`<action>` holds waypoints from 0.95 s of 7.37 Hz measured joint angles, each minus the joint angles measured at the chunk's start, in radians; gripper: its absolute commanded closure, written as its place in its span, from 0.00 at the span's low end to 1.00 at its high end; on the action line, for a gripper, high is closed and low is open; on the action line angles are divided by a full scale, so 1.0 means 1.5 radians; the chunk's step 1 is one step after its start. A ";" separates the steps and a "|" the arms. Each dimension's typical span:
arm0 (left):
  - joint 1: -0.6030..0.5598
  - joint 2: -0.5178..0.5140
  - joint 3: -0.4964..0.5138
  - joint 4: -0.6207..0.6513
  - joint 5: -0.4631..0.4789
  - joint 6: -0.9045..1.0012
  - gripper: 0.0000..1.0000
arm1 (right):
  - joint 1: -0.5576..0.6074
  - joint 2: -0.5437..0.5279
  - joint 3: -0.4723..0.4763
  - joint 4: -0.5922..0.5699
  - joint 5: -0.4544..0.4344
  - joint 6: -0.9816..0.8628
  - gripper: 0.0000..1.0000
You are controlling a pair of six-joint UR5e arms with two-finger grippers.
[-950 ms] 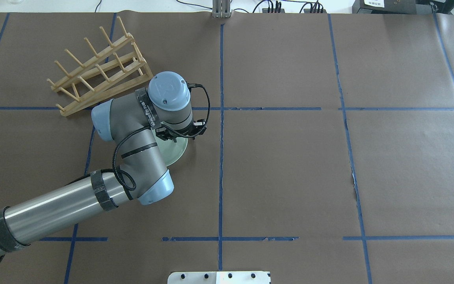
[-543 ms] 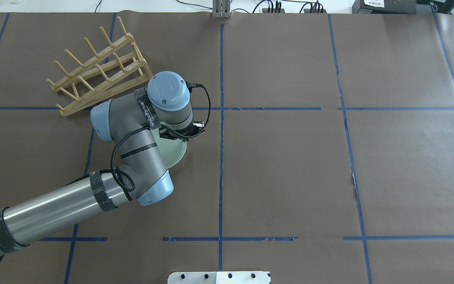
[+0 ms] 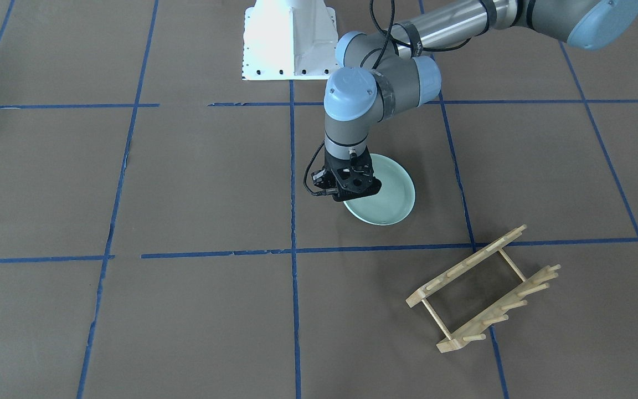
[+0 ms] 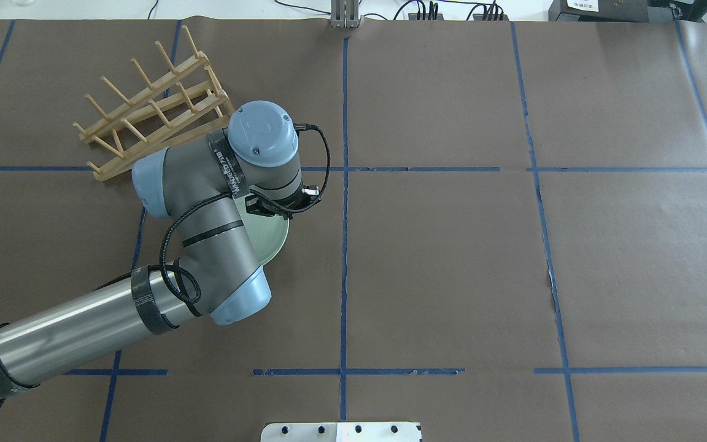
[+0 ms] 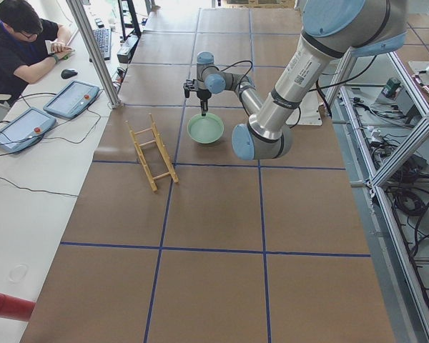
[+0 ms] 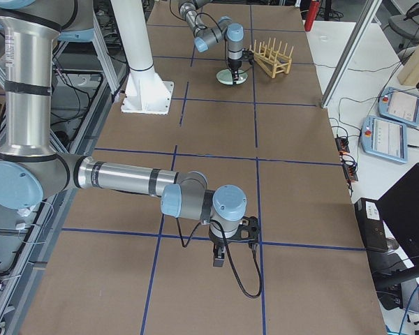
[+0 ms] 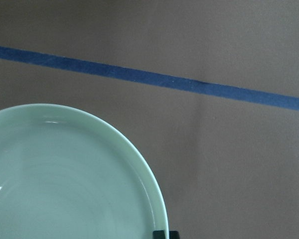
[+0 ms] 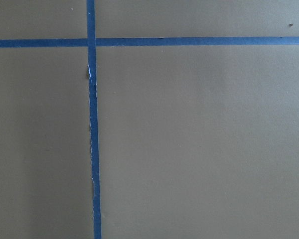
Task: Place plate on rack
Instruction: 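Lift the plate with the left gripper and tilt it upright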
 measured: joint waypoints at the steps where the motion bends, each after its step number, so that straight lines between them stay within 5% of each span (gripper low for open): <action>1: -0.003 0.000 -0.049 0.072 0.003 0.002 1.00 | 0.000 0.000 0.000 0.000 0.000 0.000 0.00; 4: -0.057 0.000 -0.181 0.238 0.007 0.008 1.00 | 0.000 0.000 0.000 0.000 0.000 0.000 0.00; 7: -0.171 0.002 -0.286 0.276 0.005 0.017 1.00 | 0.000 0.000 0.000 0.000 0.000 0.000 0.00</action>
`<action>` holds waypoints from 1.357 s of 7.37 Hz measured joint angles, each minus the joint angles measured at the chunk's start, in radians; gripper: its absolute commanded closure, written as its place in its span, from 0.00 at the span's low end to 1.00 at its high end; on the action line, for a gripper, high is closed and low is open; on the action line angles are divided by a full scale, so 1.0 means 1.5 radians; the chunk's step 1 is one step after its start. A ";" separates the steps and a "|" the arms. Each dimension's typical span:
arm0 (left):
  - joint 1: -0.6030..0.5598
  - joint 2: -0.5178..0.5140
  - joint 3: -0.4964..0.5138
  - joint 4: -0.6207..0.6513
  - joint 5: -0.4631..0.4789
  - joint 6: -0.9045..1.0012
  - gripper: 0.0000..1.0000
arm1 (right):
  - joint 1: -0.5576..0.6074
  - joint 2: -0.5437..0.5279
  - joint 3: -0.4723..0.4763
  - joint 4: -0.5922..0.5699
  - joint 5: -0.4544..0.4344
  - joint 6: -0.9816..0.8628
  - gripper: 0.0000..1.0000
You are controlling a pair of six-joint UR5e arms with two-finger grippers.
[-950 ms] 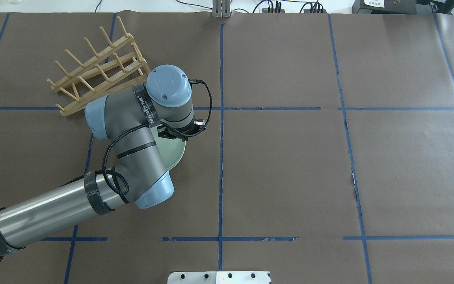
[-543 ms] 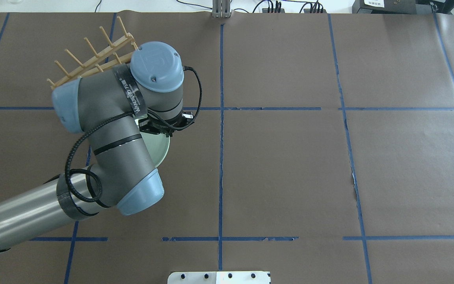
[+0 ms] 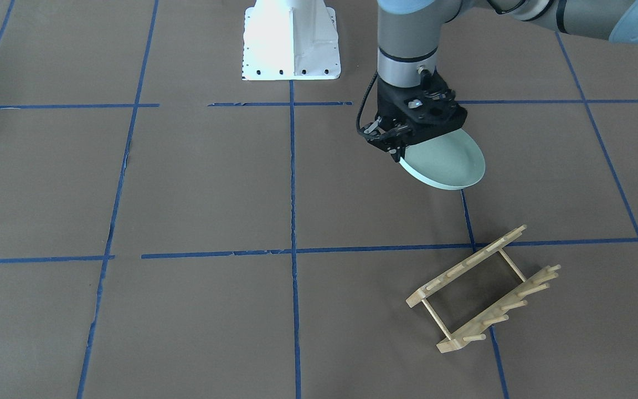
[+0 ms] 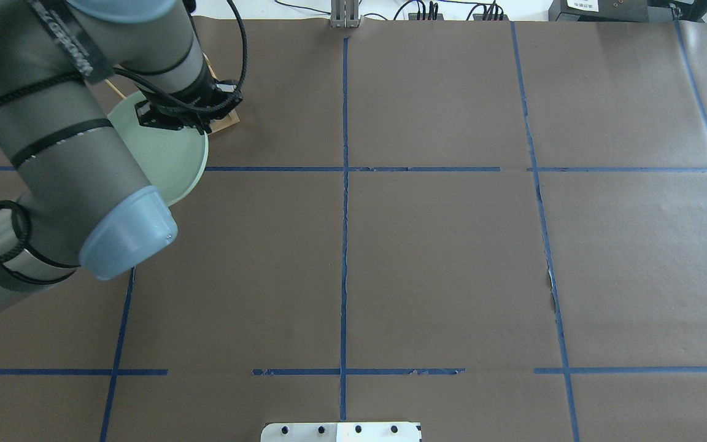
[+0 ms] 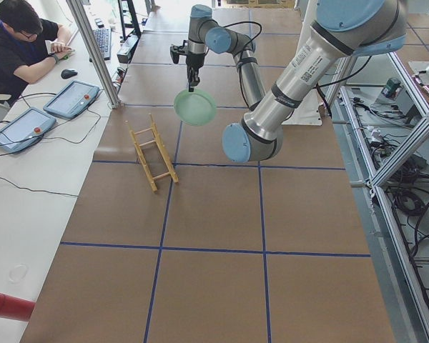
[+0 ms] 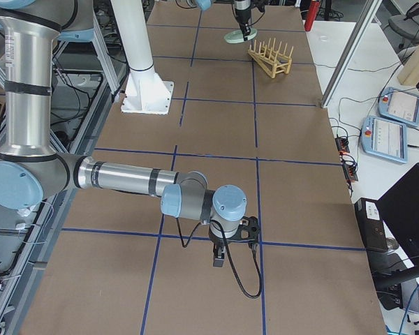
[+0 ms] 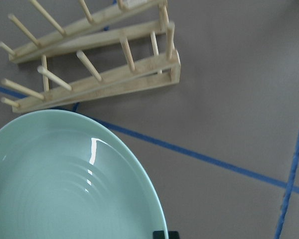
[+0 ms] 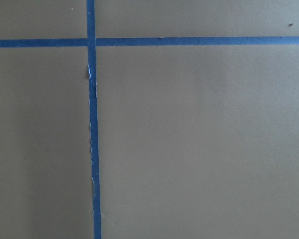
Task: Place plate on rack
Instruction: 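Lift the plate with the left gripper and tilt it upright, then carry the upright plate with the left gripper above the rack pegs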
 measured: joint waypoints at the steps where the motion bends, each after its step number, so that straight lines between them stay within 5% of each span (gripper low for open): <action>1: -0.035 0.002 -0.035 -0.003 -0.004 -0.001 1.00 | 0.000 0.000 0.000 0.000 0.000 0.000 0.00; 3: -0.082 0.031 -0.107 -0.056 -0.007 -0.030 1.00 | 0.000 0.000 -0.001 0.000 0.000 0.000 0.00; 6: -0.115 0.165 -0.169 -0.312 -0.006 -0.136 1.00 | 0.000 0.000 -0.001 0.000 0.000 0.000 0.00; 8: -0.142 0.235 -0.157 -0.512 -0.007 -0.170 1.00 | 0.000 0.000 -0.001 0.000 0.000 0.000 0.00; 10: -0.158 0.305 -0.077 -0.782 -0.010 -0.190 1.00 | 0.000 0.000 -0.001 0.000 0.000 0.000 0.00</action>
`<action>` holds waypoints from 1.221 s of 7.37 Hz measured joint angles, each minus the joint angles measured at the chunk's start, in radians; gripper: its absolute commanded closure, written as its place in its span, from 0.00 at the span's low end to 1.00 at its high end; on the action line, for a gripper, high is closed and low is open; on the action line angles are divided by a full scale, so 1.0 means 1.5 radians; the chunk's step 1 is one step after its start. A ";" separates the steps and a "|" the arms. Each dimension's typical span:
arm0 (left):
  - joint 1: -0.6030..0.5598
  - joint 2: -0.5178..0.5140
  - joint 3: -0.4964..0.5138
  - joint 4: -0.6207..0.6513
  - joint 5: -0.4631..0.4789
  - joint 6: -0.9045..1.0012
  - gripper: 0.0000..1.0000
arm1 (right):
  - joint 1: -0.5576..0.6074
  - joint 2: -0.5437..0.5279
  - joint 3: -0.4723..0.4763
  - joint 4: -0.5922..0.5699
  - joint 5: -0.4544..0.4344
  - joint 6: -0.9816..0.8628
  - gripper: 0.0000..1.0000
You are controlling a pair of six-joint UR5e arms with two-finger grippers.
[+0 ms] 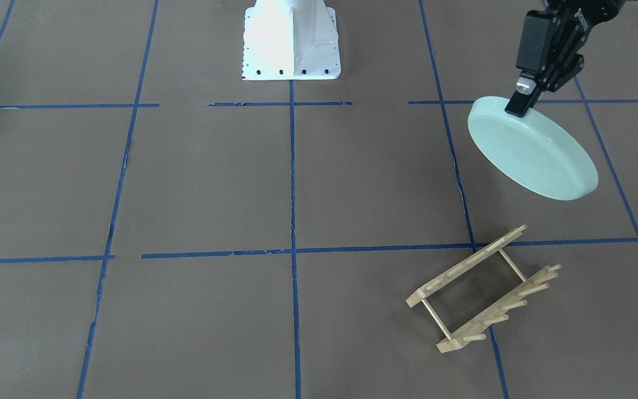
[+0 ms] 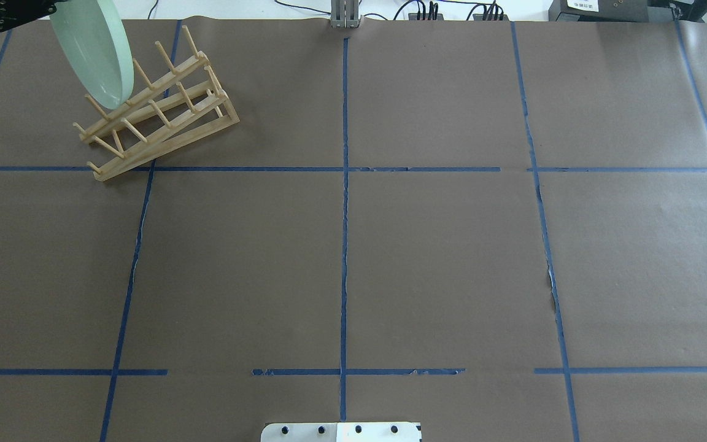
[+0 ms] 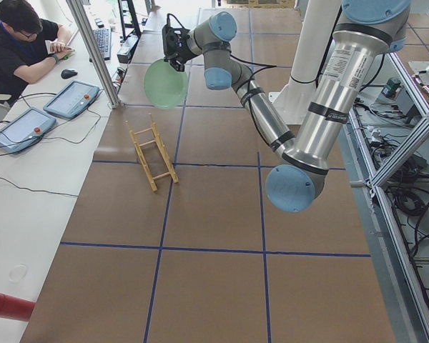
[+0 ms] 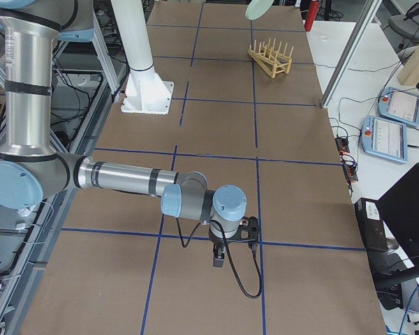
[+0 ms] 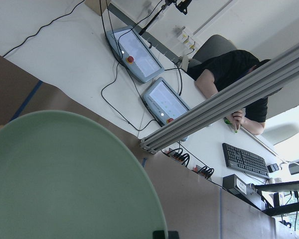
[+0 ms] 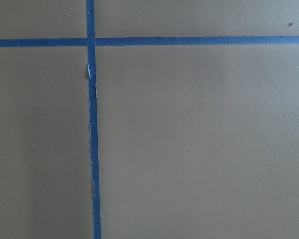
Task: Place plate on rack
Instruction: 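Carry the upright plate with the left gripper above the rack pegs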
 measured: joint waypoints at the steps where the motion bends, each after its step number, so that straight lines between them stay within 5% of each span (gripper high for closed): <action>1: -0.006 0.025 0.068 -0.158 -0.006 -0.020 1.00 | 0.000 0.000 0.000 0.000 0.000 0.000 0.00; 2: -0.013 0.037 0.136 -0.293 -0.014 -0.036 1.00 | 0.000 0.000 0.000 0.000 0.000 0.000 0.00; 4: -0.024 0.028 0.233 -0.419 -0.019 -0.047 1.00 | 0.000 0.000 0.000 0.000 0.000 0.000 0.00; 9: -0.028 -0.064 0.377 -0.516 -0.012 -0.101 1.00 | 0.000 0.000 0.000 0.000 0.000 0.000 0.00</action>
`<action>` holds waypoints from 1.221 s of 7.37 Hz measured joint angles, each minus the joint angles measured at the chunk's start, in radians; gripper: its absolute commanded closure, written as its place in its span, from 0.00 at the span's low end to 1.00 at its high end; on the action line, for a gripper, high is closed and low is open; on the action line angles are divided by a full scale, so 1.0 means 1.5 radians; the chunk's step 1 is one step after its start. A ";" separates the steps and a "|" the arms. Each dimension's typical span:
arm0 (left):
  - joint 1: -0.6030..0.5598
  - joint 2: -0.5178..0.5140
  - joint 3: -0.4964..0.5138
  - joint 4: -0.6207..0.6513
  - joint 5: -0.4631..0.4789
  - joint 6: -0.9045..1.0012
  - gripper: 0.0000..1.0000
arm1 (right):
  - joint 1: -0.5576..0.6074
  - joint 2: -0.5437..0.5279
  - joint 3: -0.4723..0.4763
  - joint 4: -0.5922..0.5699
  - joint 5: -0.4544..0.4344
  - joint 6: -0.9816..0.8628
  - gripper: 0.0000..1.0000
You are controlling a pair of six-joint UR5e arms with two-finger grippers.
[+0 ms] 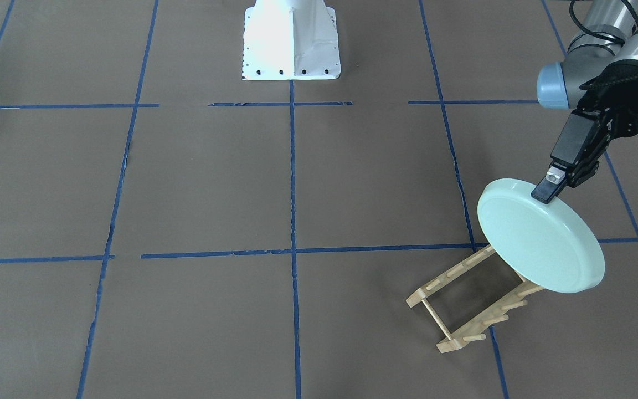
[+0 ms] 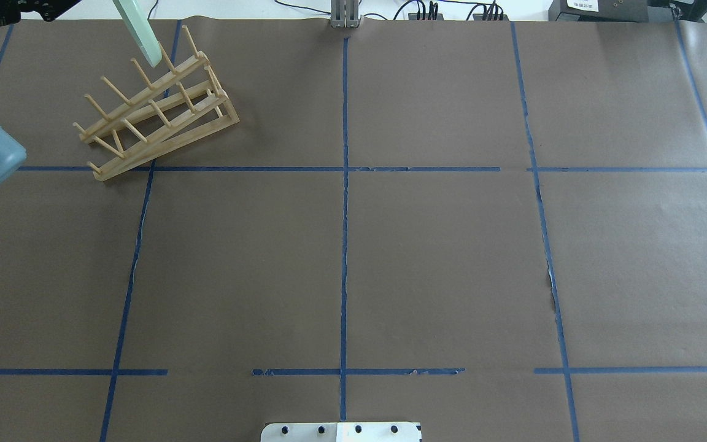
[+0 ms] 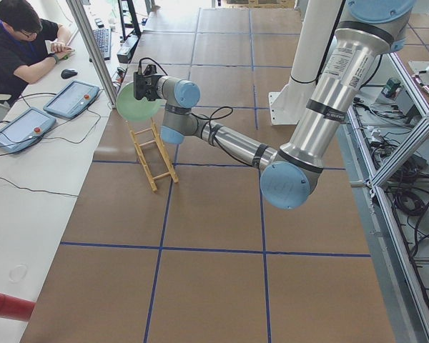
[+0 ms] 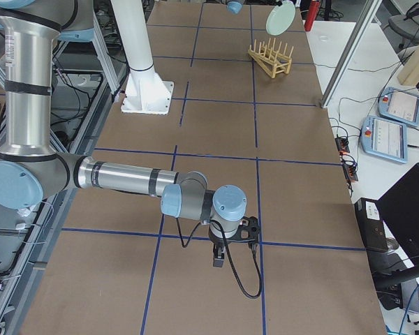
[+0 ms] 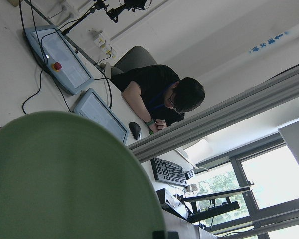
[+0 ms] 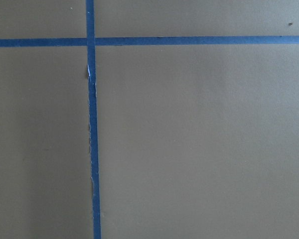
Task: Place plate on rack
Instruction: 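Carry the upright plate with the left gripper above the rack pegs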
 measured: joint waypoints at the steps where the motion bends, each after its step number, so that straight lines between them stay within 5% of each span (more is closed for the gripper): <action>1: 0.000 -0.015 0.023 -0.010 0.001 -0.001 1.00 | 0.000 0.000 0.000 0.000 0.000 0.000 0.00; 9: 0.005 -0.089 0.155 -0.058 0.014 -0.001 1.00 | 0.000 0.000 0.000 0.001 0.000 0.000 0.00</action>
